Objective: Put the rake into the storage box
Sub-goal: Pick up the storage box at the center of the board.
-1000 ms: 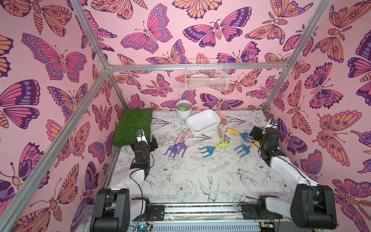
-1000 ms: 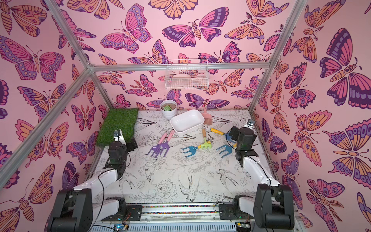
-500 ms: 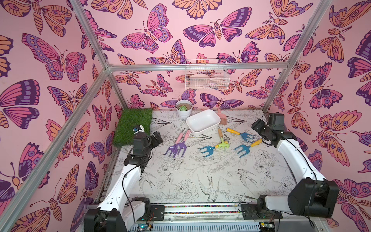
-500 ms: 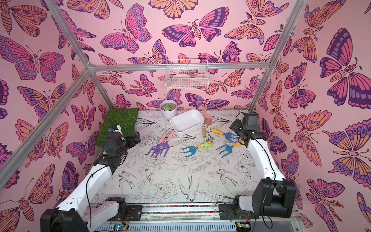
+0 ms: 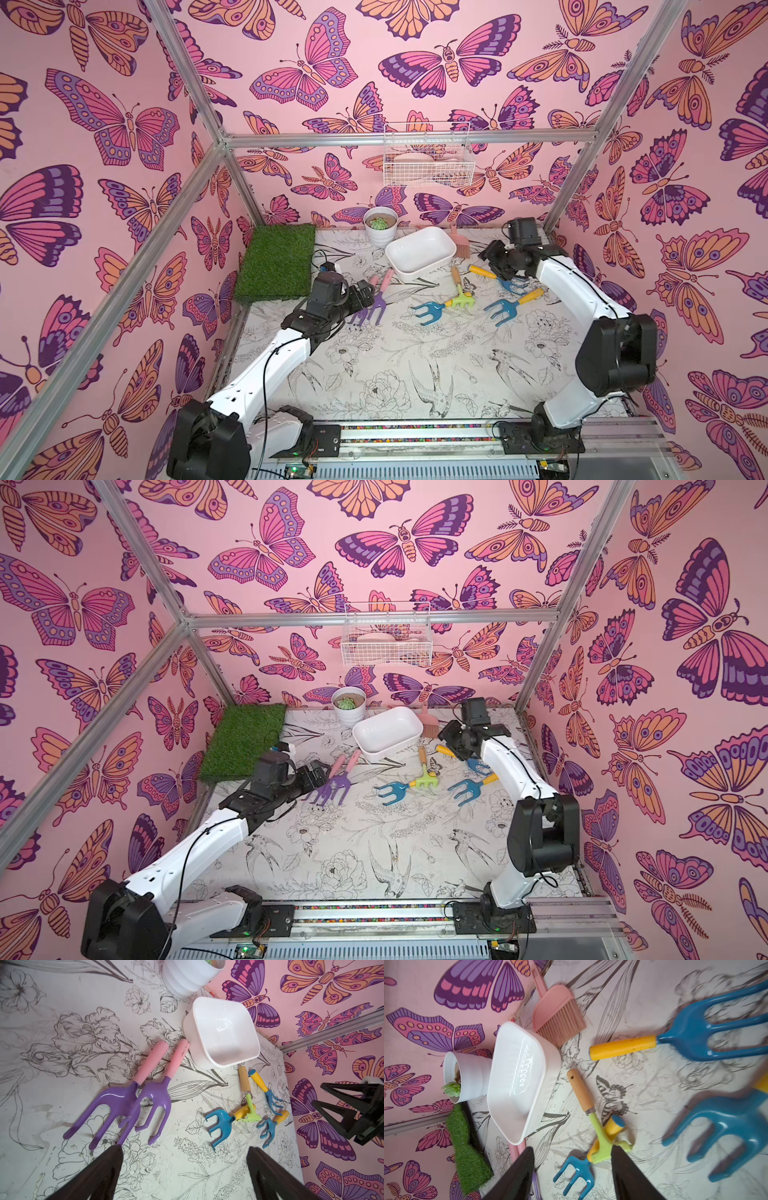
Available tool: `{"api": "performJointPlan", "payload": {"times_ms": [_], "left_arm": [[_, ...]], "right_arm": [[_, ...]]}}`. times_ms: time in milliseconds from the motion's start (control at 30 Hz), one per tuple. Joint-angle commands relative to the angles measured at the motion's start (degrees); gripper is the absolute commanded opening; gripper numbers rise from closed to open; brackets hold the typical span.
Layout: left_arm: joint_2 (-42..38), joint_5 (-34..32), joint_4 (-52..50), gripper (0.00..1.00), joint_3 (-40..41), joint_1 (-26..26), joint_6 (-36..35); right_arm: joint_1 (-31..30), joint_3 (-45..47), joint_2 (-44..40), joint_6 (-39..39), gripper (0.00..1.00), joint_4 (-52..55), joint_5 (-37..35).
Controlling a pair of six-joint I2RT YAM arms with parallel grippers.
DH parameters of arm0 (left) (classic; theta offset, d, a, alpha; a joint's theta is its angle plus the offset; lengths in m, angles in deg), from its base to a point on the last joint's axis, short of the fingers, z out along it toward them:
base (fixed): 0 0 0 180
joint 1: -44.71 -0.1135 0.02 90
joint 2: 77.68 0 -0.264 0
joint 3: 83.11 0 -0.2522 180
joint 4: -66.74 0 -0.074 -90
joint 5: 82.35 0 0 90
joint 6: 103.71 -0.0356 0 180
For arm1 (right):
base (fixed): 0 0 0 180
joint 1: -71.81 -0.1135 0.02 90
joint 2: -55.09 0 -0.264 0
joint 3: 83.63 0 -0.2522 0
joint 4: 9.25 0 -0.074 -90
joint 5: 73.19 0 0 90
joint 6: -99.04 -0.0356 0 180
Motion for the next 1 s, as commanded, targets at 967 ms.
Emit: {"api": "performJointPlan", "payload": {"times_ms": [967], "left_arm": [[1.62, -8.52, -14.29, 0.99, -2.13, -4.14, 3.47]], "right_arm": [[-7.05, -34.56, 34.63, -17.14, 0.45, 7.21, -6.49]]}}
